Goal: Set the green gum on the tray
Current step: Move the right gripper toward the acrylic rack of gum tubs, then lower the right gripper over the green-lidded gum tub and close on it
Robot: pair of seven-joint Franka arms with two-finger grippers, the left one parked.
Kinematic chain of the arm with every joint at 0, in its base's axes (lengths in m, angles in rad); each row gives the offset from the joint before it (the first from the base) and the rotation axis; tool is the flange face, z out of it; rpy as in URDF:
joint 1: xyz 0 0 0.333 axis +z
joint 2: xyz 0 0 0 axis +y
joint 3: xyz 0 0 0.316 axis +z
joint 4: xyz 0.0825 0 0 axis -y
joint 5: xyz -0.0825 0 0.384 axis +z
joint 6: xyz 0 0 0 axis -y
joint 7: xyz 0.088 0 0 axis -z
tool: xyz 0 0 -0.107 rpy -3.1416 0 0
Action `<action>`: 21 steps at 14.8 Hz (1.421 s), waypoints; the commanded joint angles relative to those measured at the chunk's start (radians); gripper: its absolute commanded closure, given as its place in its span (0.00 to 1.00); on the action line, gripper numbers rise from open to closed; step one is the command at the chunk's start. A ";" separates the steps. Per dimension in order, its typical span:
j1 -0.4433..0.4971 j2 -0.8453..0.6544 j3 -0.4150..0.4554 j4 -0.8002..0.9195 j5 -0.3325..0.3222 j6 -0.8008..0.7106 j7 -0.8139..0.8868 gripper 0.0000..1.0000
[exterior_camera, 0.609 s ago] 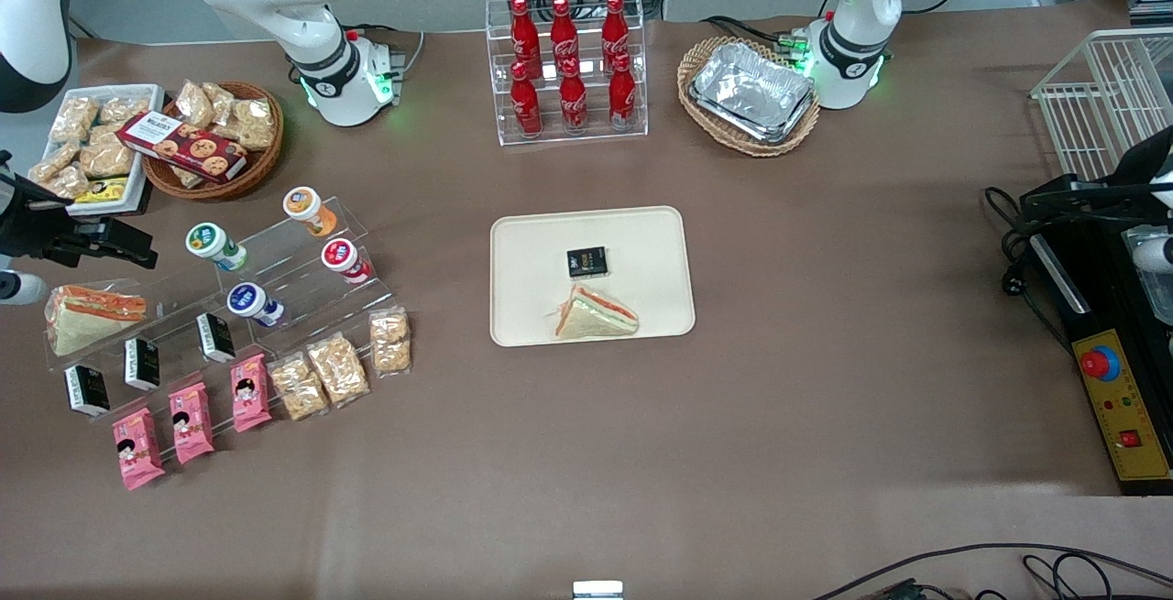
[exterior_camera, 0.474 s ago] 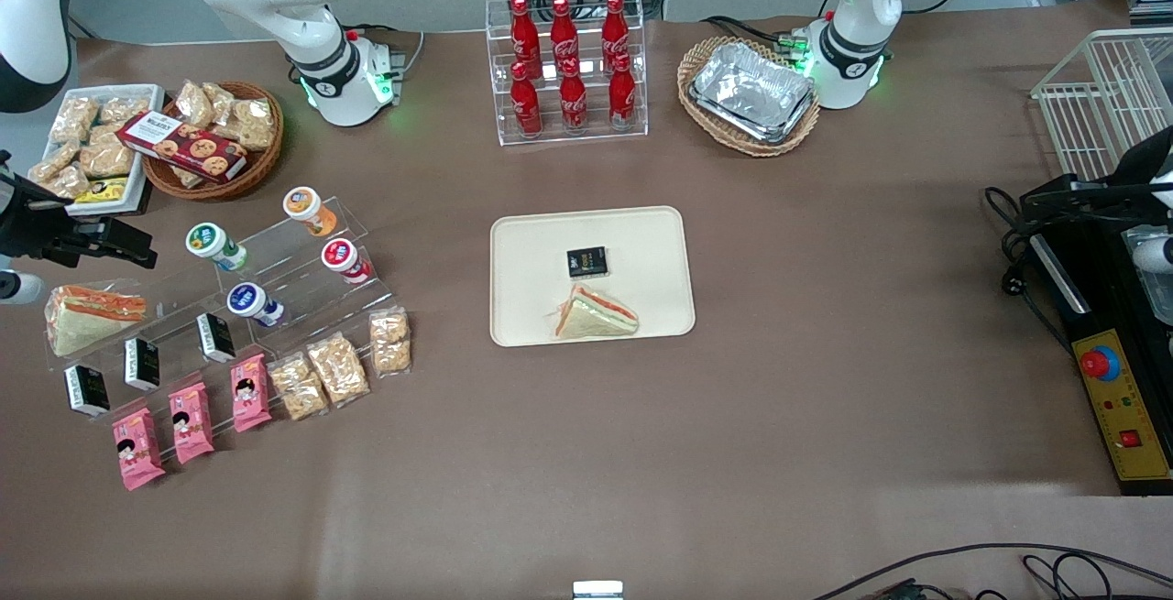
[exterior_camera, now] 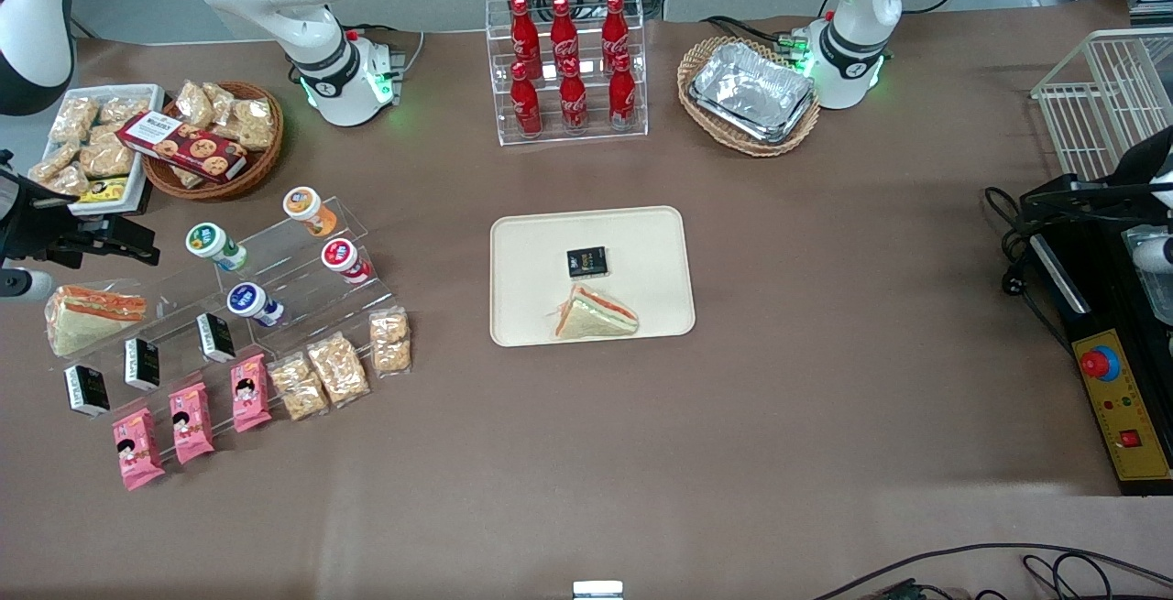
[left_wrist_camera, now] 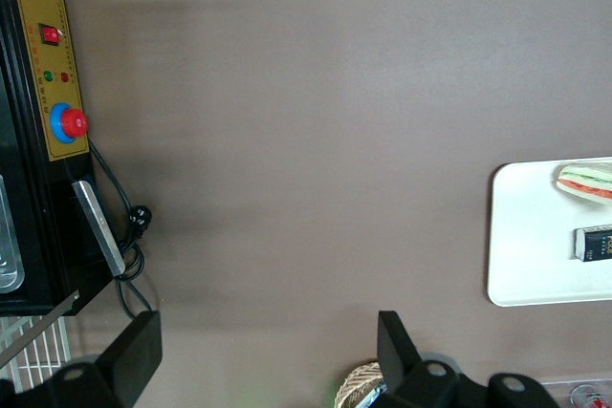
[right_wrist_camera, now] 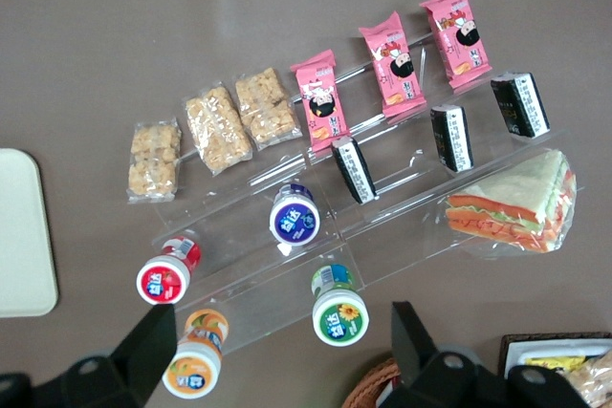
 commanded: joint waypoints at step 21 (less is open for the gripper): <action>-0.038 -0.416 -0.126 -0.707 -0.058 0.395 -0.151 0.00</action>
